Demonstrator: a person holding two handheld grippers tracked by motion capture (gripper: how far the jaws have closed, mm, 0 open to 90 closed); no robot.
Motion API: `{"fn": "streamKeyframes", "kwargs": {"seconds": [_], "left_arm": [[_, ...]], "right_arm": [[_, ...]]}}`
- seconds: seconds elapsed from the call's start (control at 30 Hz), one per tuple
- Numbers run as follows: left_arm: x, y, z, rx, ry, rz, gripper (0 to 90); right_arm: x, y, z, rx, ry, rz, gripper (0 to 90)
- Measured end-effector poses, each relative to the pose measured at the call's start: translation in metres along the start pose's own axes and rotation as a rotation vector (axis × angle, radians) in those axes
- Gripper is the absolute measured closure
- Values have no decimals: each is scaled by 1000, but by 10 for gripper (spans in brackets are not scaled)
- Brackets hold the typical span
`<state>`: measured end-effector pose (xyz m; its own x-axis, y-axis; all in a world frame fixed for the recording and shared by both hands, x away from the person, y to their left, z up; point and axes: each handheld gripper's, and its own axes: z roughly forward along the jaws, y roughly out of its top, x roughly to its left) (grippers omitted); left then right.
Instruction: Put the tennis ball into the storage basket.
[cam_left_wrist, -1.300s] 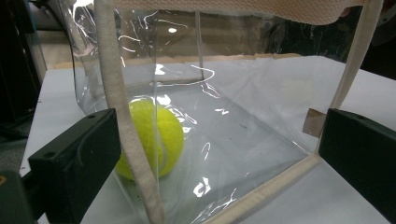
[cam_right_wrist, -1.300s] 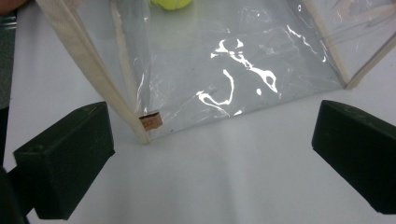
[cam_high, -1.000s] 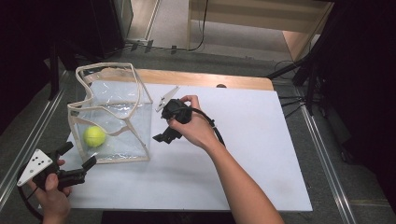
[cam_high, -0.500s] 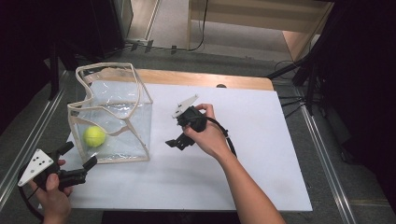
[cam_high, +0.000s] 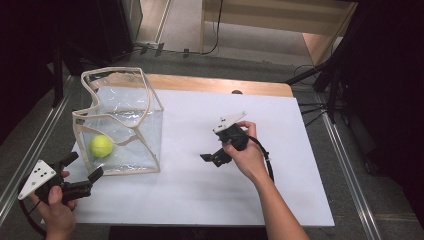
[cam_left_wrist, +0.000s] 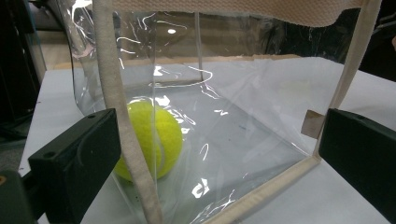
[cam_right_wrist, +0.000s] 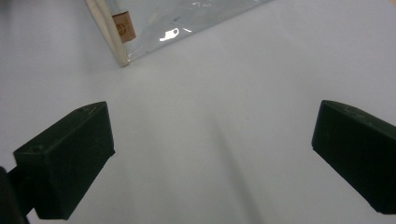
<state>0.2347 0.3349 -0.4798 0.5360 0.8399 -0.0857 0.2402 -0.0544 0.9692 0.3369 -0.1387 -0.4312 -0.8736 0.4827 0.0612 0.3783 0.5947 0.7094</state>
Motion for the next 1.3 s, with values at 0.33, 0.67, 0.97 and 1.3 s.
{"fn": "streamKeyframes", "kwargs": {"seconds": [0.33,0.67,0.97,1.3], "left_arm": [[-2,0,0,0,0,-1,0],[-2,0,0,0,0,3,0],[-2,0,0,-5,0,6,0],[-2,-1,-1,10,10,20,0]], "right_arm": [[-6,-51,-27,-39,-45,103,0],[-10,-89,-53,-90,-97,164,0],[-10,-116,-77,-139,-146,202,0],[-10,-161,-97,-196,-192,272,0]]}}
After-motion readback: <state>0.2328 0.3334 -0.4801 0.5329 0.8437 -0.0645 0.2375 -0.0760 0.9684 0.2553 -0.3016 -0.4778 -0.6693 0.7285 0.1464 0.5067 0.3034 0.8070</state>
